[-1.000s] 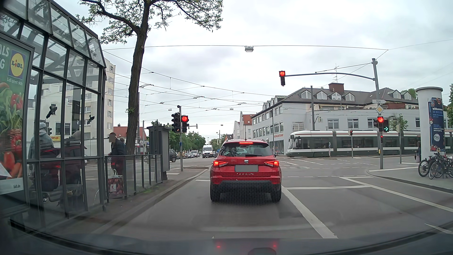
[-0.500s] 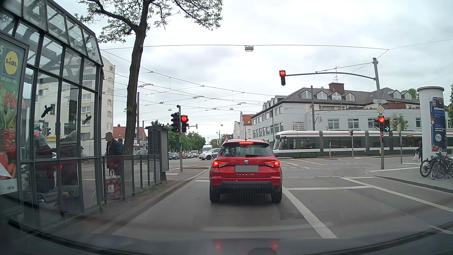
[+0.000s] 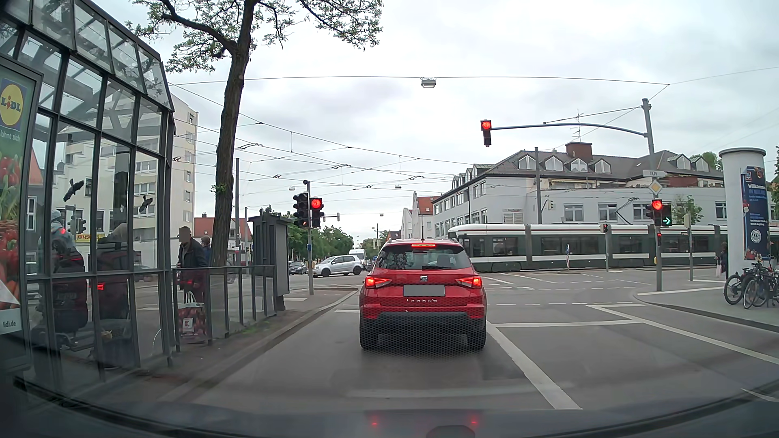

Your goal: Follow the waypoints while adhering to traffic rules and regulations

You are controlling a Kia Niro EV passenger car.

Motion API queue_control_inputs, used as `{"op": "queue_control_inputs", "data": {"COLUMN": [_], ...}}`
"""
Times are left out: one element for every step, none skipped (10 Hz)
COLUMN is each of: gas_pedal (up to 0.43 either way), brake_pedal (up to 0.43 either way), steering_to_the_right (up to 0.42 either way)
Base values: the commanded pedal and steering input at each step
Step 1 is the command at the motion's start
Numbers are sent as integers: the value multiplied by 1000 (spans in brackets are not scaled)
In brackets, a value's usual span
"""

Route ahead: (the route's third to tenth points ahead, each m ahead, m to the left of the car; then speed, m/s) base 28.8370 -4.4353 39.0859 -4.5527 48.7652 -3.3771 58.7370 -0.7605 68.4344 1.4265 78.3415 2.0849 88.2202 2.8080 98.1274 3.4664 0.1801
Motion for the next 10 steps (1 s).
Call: {"op": "queue_control_inputs", "data": {"gas_pedal": [0,0,0,0,0,0,0,0,0,0], "brake_pedal": [122,122,122,128,128,128,128,128,128,128], "steering_to_the_right": [-3,-3,-3,-3,-3,-3,-3,-3,-3,-3]}}
